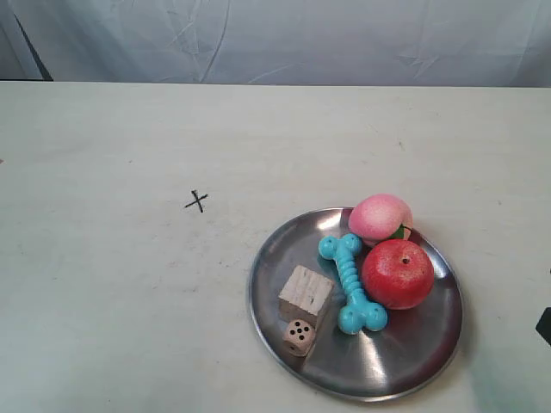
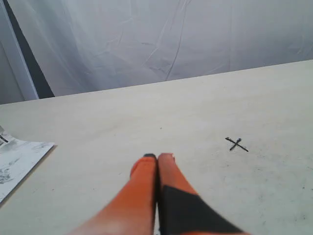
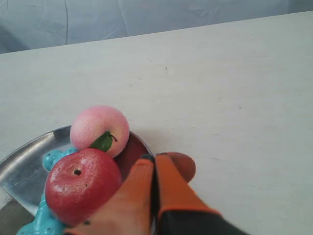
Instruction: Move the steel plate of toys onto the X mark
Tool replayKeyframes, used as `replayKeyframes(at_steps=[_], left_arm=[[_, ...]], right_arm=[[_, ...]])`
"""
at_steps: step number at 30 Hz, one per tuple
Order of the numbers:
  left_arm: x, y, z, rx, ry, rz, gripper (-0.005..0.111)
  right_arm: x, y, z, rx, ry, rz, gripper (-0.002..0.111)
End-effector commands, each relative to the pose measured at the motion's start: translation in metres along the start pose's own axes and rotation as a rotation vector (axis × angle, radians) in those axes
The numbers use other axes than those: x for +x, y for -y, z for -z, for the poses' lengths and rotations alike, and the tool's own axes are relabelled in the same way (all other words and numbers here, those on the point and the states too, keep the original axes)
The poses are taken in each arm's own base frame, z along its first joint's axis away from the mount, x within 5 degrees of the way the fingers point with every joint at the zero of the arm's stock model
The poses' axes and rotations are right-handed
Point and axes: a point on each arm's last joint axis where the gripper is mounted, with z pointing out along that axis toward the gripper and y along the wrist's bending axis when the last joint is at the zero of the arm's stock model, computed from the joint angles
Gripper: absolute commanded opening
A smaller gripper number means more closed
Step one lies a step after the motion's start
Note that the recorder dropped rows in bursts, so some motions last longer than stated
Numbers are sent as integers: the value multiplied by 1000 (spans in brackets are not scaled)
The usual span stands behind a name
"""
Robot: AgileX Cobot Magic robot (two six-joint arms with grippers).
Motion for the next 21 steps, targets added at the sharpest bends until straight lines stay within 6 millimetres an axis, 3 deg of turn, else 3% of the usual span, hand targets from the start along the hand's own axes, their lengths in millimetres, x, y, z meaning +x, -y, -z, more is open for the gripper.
replayKeyframes(at_steps=[1, 5, 10, 16, 18, 21], left_arm=[[-1, 0, 0, 2, 15, 9, 0], [0, 0, 0, 2, 15, 7, 0], [-2, -3, 0, -36, 24, -176, 0], [-14, -4, 2, -62, 164, -208, 0], [-20, -4, 3, -64, 228, -149, 0], [-24, -5, 4, -46, 283, 100, 0]], right_arm=[[1, 1, 0, 5, 11, 6, 0], [1, 1, 0, 5, 11, 6, 0], [1, 1, 0, 5, 11, 6, 0], [1, 1, 0, 5, 11, 6, 0], [1, 1, 0, 5, 11, 6, 0], [1, 1, 0, 5, 11, 6, 0]])
